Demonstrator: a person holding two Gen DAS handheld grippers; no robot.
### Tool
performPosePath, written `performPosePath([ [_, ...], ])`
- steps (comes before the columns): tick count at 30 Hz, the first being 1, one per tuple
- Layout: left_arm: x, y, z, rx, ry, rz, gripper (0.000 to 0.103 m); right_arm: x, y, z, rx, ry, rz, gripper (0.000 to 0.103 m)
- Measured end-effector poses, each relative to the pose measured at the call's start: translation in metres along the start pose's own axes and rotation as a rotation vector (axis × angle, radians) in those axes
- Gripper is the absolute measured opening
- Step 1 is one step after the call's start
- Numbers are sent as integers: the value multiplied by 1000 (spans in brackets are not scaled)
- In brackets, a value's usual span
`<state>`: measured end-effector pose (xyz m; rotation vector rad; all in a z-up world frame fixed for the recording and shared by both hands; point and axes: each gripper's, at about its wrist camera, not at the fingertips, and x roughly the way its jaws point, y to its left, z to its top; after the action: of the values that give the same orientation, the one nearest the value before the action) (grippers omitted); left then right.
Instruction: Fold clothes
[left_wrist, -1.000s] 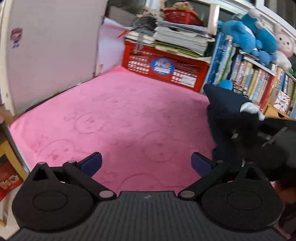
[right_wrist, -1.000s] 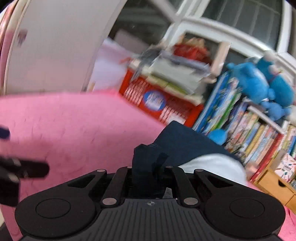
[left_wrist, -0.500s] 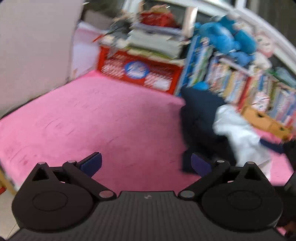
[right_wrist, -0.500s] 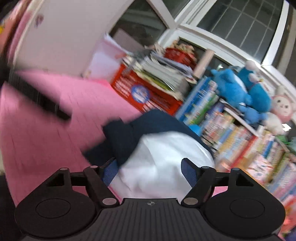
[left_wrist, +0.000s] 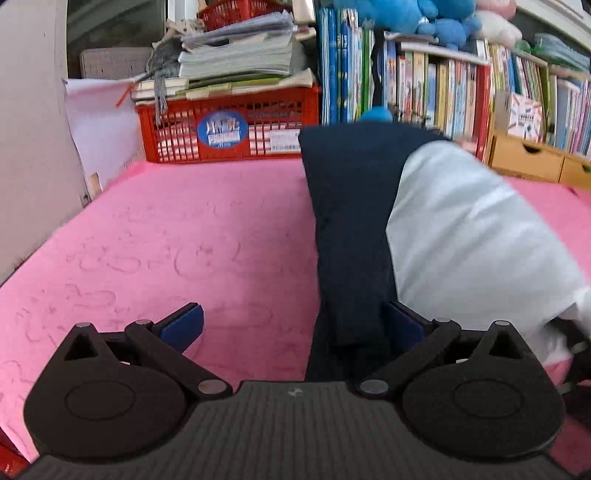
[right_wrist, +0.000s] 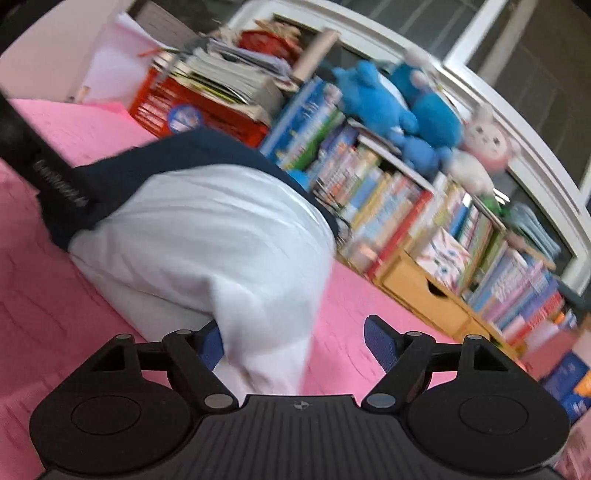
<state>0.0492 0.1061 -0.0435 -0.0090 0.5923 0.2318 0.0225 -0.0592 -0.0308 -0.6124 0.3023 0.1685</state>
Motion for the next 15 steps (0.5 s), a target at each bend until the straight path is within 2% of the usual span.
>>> performPosePath([
  [3, 0, 3, -4, 20, -6, 3, 103, -9, -10, -13, -10, 1, -40, 77],
  [8, 1, 5, -7, 22, 9, -46, 103, -9, -17, -26, -39, 6, -147, 83],
  [10, 2, 8, -7, 1, 18, -51, 103, -7, -16, -24, -33, 6, -126, 82],
  [13, 5, 15, -7, -40, 37, -68, 103, -5, 2, -17, -98, -66, -53, 82],
  [15, 4, 15, -8, -30, 34, -65, 103, 7, 12, -14, -132, -41, -51, 70],
])
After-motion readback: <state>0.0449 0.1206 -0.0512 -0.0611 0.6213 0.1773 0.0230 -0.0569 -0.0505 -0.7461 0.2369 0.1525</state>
